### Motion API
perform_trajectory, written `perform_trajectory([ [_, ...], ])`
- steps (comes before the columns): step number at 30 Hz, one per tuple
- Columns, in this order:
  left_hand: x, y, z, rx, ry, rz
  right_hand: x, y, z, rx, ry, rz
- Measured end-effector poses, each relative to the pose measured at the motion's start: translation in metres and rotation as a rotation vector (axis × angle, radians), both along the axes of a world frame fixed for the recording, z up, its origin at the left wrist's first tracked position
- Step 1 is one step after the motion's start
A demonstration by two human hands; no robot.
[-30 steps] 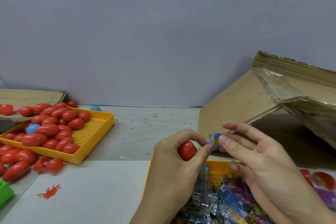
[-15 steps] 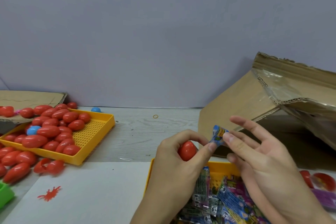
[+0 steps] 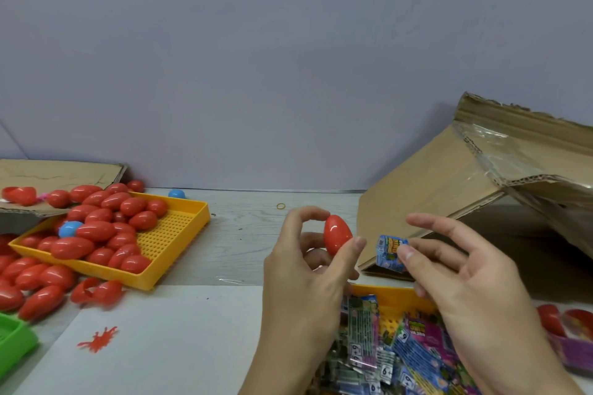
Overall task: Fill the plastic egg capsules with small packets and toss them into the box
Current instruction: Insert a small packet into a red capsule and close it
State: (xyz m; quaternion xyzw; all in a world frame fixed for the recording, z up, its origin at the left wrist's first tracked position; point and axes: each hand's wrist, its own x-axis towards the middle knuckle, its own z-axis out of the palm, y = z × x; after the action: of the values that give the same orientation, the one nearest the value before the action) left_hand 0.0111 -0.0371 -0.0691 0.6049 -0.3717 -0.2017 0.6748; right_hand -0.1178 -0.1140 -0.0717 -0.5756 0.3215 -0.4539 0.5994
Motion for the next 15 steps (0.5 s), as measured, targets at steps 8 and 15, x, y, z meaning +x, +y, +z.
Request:
perform_trajectory([
  [8,-0.001,0.001,0.011,-0.181,0.211,-0.125,0.000,-0.003,-0.003,-0.033,0.008,0.001],
  [15,-0.001,0.001,0.011,-0.178,0.208,-0.122,0.000,-0.004,-0.004,-0.037,-0.001,-0.005],
])
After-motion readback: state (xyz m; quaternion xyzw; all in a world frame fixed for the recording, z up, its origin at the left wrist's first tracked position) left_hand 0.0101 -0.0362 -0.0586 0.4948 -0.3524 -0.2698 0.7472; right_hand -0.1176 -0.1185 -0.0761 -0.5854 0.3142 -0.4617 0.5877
